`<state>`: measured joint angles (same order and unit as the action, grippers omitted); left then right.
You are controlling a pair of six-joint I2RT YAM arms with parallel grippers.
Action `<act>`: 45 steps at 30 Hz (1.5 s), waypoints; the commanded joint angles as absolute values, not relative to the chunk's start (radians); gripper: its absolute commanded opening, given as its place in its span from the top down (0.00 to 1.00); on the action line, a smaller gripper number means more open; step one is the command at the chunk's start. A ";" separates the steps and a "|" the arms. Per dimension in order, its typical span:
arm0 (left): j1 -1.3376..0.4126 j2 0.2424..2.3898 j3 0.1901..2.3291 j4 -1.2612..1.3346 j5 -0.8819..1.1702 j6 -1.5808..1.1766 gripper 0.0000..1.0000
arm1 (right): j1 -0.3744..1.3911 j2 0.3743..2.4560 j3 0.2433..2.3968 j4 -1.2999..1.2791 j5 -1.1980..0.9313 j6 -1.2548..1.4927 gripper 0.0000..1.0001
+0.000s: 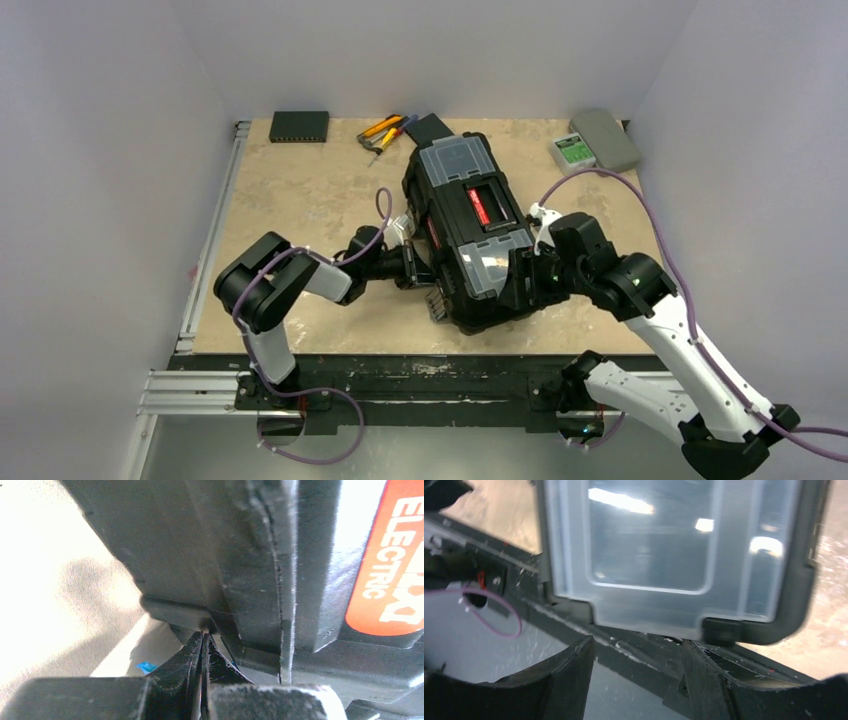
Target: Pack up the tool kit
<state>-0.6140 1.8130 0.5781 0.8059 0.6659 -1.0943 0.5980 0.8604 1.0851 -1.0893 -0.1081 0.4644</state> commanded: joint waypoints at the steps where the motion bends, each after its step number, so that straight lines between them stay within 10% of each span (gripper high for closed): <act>1: -0.686 1.701 0.567 0.713 0.975 -1.035 1.00 | 0.678 0.912 1.220 -0.608 -0.284 0.369 0.39; 17: -0.749 1.725 0.716 0.548 0.859 -0.987 1.00 | 0.785 0.786 1.130 -0.738 0.193 0.513 0.35; 34: -0.770 1.574 0.724 0.336 0.858 -0.915 1.00 | 0.804 0.931 1.250 -0.709 -0.106 0.328 0.37; 45: -0.770 1.588 0.721 0.347 0.854 -0.925 1.00 | 1.119 1.160 1.358 -0.795 0.248 0.395 0.38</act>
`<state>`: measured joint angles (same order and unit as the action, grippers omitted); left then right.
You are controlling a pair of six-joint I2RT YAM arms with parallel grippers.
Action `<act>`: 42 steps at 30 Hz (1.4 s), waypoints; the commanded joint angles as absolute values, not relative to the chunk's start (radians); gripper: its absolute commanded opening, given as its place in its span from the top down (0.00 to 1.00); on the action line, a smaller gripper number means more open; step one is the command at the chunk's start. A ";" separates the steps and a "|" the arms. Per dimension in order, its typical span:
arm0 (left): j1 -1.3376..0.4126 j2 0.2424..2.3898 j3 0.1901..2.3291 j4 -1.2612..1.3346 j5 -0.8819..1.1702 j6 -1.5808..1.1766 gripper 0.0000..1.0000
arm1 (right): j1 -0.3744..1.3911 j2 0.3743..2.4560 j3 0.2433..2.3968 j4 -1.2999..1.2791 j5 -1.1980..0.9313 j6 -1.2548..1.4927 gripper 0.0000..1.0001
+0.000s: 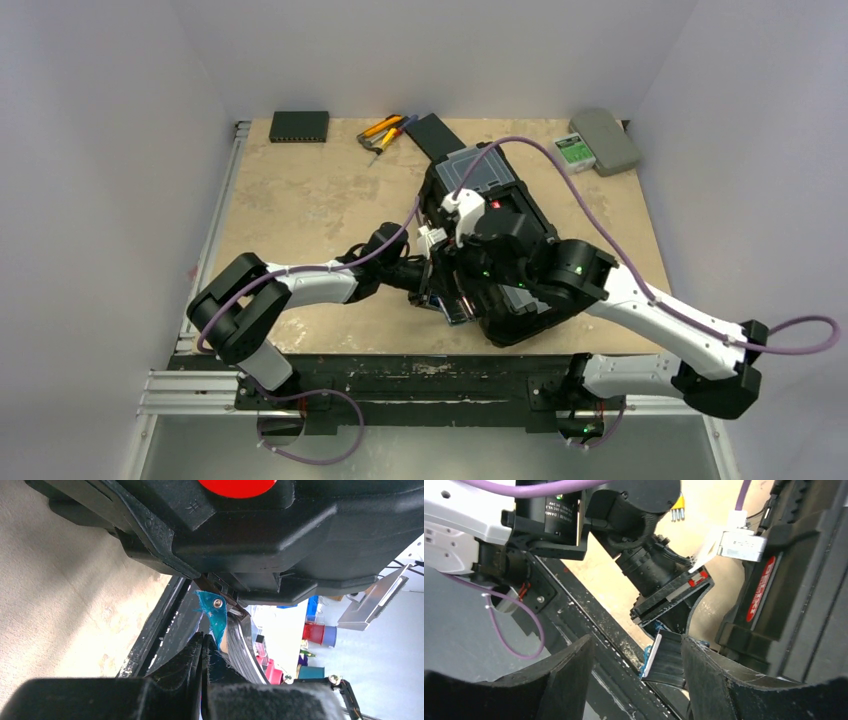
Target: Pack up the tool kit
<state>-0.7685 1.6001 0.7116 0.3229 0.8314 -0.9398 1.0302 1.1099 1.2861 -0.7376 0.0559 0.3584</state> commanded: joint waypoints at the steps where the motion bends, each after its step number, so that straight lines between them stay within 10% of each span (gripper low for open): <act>1: -0.770 1.588 0.721 0.349 0.854 -0.925 1.00 | 1.149 1.176 1.359 -0.823 0.301 0.416 0.38; 32: -0.769 1.553 0.739 0.335 0.851 -0.931 1.00 | 1.355 1.459 1.267 -1.030 0.596 0.683 0.45; 42: -0.769 1.553 0.744 0.318 0.847 -0.921 1.00 | 1.304 1.374 1.227 -1.047 0.609 0.679 0.65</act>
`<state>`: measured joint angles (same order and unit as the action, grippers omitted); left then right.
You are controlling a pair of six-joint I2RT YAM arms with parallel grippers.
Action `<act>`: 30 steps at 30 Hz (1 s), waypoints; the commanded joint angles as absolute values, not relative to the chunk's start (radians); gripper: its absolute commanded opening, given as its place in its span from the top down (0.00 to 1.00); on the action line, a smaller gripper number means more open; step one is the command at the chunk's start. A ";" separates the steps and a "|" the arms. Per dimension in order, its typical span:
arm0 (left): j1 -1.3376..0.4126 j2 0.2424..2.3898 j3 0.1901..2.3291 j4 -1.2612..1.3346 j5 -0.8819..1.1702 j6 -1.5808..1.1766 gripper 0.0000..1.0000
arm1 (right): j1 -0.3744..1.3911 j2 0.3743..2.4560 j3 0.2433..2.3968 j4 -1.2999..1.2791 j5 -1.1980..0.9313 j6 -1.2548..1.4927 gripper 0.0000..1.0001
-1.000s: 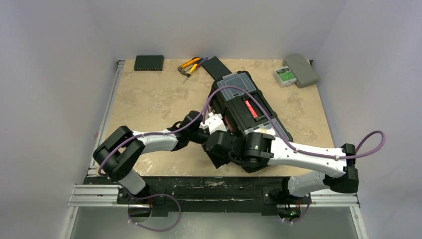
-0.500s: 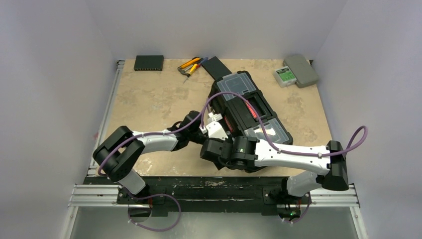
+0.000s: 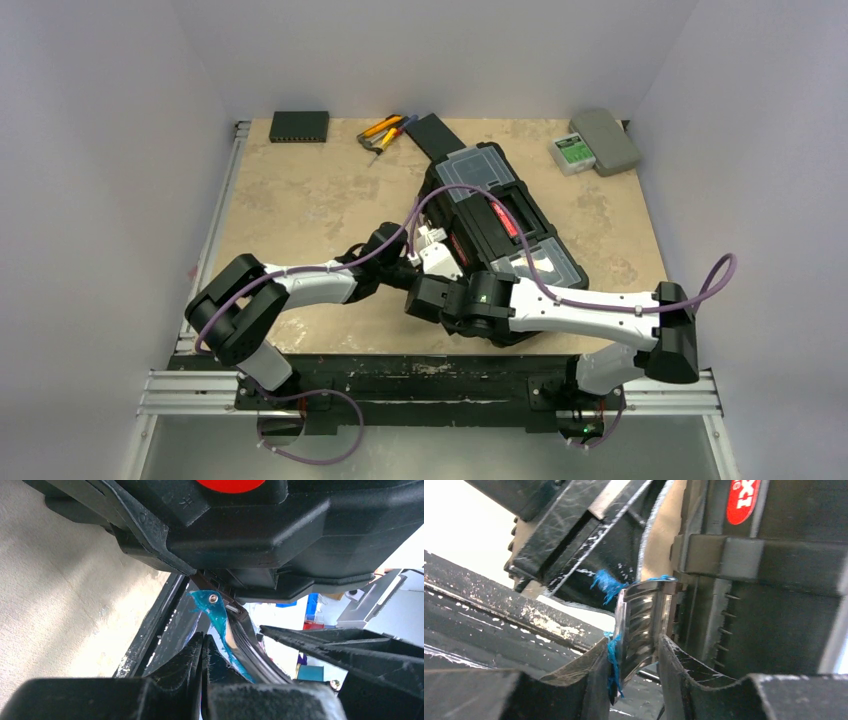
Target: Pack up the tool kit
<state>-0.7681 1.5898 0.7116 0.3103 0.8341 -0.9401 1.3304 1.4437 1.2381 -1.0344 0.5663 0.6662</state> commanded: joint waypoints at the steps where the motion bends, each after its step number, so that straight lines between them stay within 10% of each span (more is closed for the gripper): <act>1: -0.770 1.555 0.743 0.318 0.846 -0.920 1.00 | 1.295 1.363 1.219 -1.048 0.608 0.677 0.67; 30: -0.775 1.606 0.737 0.395 0.851 -0.952 1.00 | 1.233 1.328 1.203 -0.958 0.431 0.597 0.63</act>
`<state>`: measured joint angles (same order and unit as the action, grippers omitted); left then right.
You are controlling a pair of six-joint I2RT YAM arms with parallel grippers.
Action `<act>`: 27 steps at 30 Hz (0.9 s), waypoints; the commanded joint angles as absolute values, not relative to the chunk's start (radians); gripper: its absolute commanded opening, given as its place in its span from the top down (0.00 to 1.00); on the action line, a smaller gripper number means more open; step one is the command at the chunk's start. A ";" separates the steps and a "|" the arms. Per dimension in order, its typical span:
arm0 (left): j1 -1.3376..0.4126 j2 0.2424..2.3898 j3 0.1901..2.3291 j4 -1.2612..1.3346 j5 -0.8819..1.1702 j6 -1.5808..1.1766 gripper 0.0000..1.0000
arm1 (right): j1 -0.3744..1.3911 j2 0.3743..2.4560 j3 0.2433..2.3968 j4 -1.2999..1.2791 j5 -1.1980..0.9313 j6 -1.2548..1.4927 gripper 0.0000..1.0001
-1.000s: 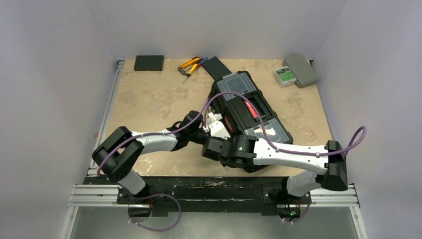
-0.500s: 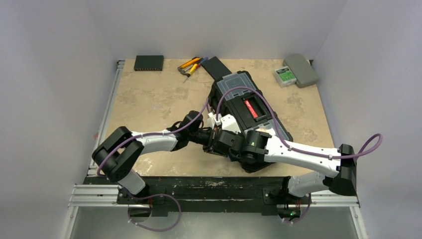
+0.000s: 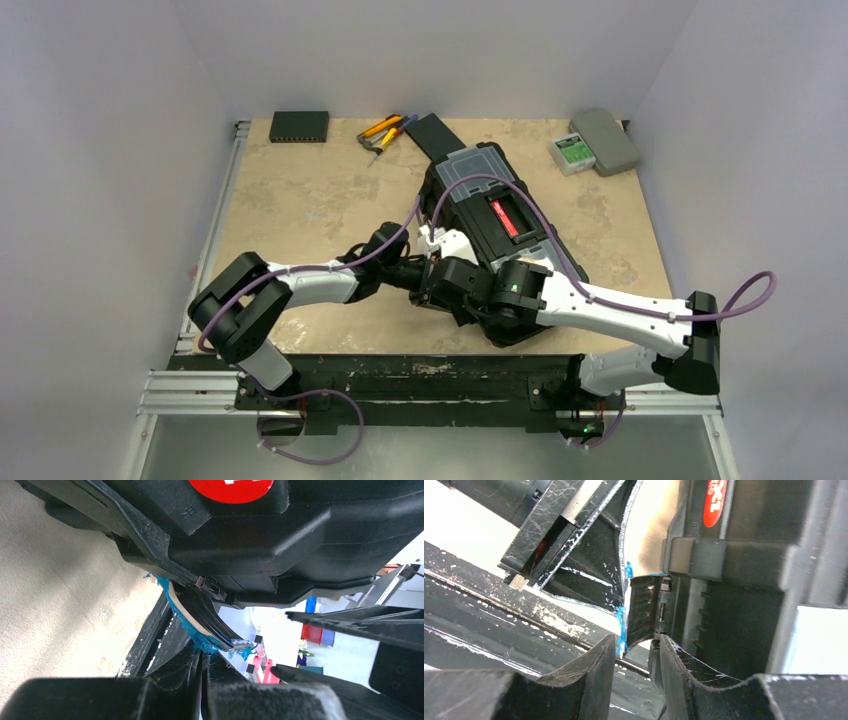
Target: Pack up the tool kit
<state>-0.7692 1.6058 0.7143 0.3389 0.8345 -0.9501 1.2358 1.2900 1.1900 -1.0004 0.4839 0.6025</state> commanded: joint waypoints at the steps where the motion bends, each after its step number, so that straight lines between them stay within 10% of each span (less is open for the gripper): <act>1: -0.775 1.604 0.734 0.394 0.851 -0.950 1.00 | 1.234 1.338 1.196 -0.946 0.421 0.596 0.64; 27: -0.775 1.575 0.723 0.371 0.848 -0.929 1.00 | 1.197 1.380 1.098 -0.922 0.433 0.609 0.85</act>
